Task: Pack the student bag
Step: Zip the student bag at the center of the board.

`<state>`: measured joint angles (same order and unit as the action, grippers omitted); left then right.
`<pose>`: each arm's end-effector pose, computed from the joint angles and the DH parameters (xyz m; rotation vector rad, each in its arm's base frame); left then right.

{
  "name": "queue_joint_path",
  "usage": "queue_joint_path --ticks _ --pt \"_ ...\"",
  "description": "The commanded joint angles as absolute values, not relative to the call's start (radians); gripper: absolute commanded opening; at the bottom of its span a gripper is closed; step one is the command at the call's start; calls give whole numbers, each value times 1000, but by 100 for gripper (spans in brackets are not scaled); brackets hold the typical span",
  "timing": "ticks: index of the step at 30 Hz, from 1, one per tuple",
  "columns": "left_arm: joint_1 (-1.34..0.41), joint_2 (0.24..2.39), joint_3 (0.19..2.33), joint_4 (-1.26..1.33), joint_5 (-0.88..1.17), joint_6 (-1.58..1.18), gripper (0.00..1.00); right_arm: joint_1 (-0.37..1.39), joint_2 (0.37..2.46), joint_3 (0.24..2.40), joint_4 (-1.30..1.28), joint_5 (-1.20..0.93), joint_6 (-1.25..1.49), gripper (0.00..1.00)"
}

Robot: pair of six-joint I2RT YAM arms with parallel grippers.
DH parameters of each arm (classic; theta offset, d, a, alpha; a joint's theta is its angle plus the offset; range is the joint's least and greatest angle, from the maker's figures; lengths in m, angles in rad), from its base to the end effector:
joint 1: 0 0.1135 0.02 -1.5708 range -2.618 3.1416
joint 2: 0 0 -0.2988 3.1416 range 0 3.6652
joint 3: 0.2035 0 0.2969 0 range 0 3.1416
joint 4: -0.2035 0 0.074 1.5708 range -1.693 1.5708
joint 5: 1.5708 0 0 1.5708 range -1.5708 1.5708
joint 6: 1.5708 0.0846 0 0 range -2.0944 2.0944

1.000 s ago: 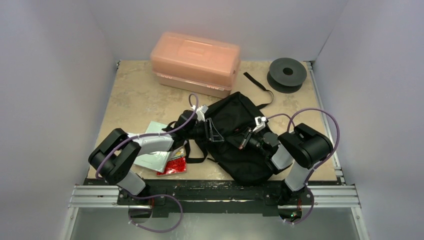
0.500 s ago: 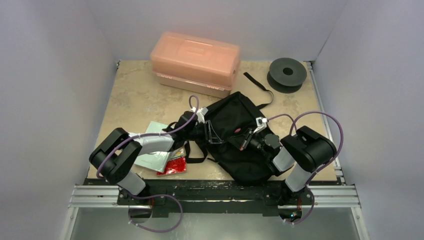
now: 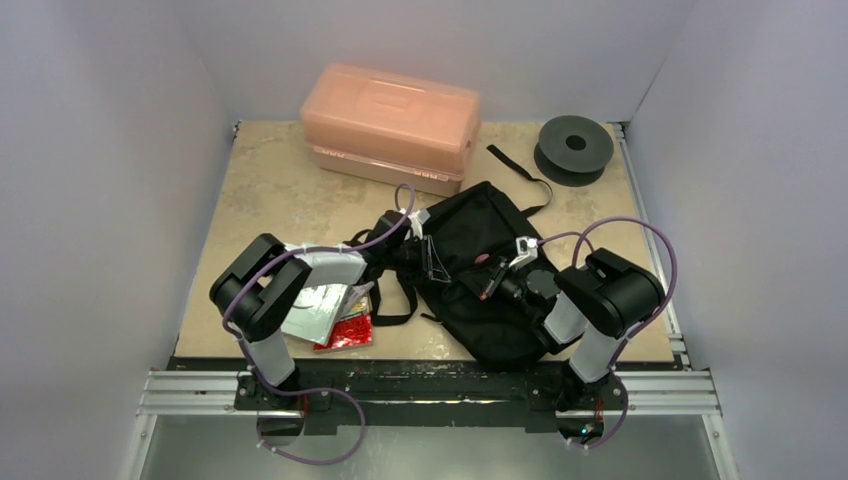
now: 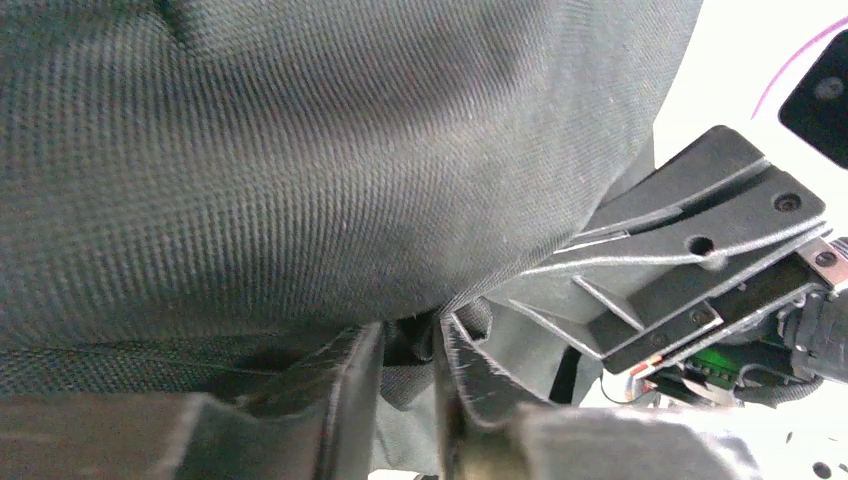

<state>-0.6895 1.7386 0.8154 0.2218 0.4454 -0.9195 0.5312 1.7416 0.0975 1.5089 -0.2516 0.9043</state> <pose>0.2916 -0.2877 0.1154 -0.0263 2.5689 -1.2560 0.2168 0.1518 0.0925 0.1435 1.8709 1.2488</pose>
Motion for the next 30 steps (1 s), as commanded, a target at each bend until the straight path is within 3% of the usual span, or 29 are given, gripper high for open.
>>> queue_joint_path --ticks 1,3,7,9,14,22,30 --pt "-686 1793 897 163 397 -864 10 556 1702 119 1503 -243 885 0" --pt "-686 1782 892 160 375 -856 0 556 1654 112 1384 -206 884 0" --pt "-686 1728 836 240 346 -860 0 558 1481 202 852 -78 831 0" --pt "-681 1706 792 324 352 -892 0 559 1406 219 725 -47 797 0" --pt "-661 1712 732 528 458 -990 0 579 1324 217 591 -3 720 0" --pt "-649 1809 667 927 574 -1221 0 585 1440 290 537 -8 708 0" --pt "-649 1798 624 920 560 -1199 0 584 1381 327 388 46 700 25"
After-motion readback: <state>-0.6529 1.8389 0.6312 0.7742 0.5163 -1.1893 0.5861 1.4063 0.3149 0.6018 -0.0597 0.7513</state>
